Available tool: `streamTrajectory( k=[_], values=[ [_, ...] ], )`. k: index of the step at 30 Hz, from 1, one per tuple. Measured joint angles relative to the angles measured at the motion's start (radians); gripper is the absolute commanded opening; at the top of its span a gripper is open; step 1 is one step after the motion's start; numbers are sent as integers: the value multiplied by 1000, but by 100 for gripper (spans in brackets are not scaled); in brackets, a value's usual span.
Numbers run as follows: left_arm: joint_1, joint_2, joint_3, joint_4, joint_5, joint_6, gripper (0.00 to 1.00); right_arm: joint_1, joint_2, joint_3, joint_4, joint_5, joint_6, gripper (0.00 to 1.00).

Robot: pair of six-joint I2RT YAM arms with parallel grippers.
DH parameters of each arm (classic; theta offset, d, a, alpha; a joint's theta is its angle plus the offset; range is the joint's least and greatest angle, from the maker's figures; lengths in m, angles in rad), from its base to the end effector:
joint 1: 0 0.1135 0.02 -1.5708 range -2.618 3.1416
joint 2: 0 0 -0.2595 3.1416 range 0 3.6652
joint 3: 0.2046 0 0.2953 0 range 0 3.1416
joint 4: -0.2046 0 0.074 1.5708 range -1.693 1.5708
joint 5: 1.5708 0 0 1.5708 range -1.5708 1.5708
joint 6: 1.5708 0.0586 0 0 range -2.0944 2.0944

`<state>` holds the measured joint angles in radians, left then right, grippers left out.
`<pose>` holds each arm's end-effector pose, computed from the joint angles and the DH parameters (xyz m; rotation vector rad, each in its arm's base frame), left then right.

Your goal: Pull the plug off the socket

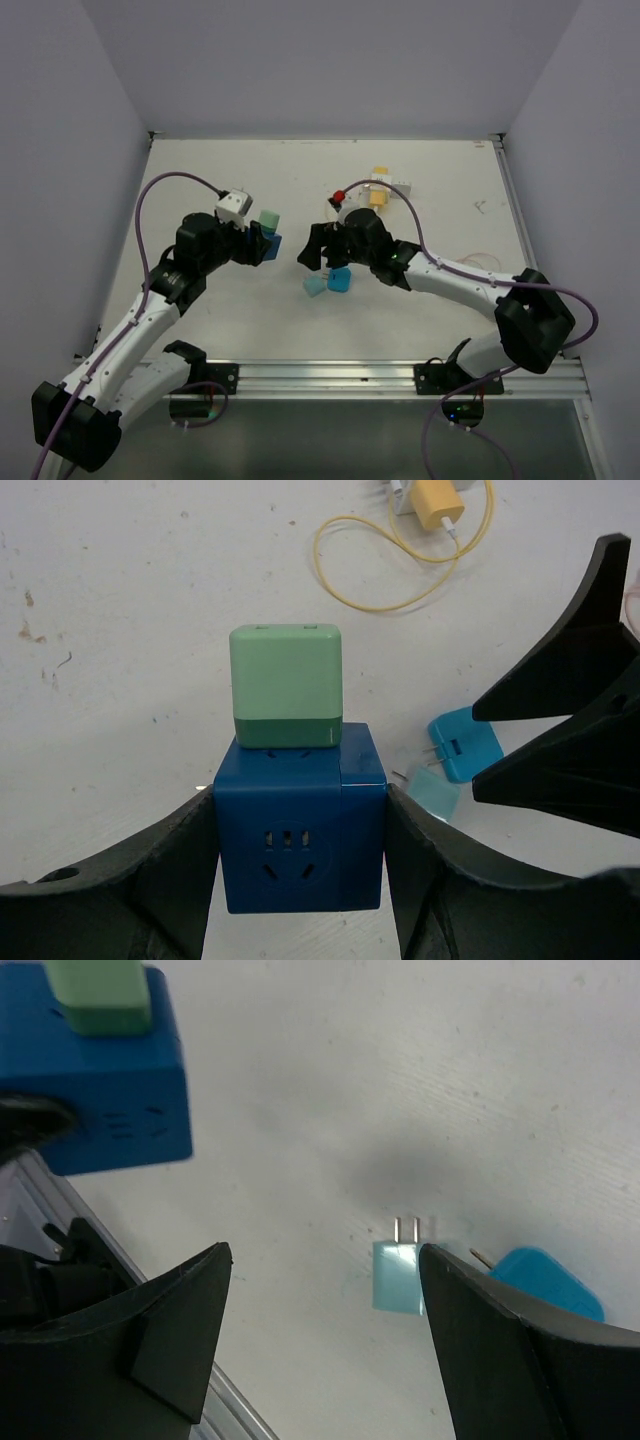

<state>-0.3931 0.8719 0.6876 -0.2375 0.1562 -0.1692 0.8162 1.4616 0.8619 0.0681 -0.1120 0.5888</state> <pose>0.2446 -0.1113 0.2642 0.3277 1.9978 -0.5152 0.2543 0.2801 0.1908 -0.3267 2.2255 0.9271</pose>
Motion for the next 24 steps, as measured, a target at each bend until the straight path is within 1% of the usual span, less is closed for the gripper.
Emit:
streamTrajectory(
  k=[4,9,16,20,21,23,24],
  values=[
    [0,-5,-6,17,46,6,0,0,-15,84,-16,13,29,82],
    [0,-24,-19,25,101,10,0,0,10,214,-31,15,68,83],
    [-2,-40,-26,50,156,17,0,0,133,350,-24,13,117,77],
    [-3,-41,-29,51,166,24,0,0,207,384,-23,-11,141,64],
    [-3,-41,-30,51,166,24,0,0,216,384,-22,-18,146,55],
    [-3,-41,-32,47,164,24,0,0,231,385,-10,-45,161,43],
    [-3,-40,-33,45,165,24,0,1,234,385,-3,-58,168,30]
  ],
)
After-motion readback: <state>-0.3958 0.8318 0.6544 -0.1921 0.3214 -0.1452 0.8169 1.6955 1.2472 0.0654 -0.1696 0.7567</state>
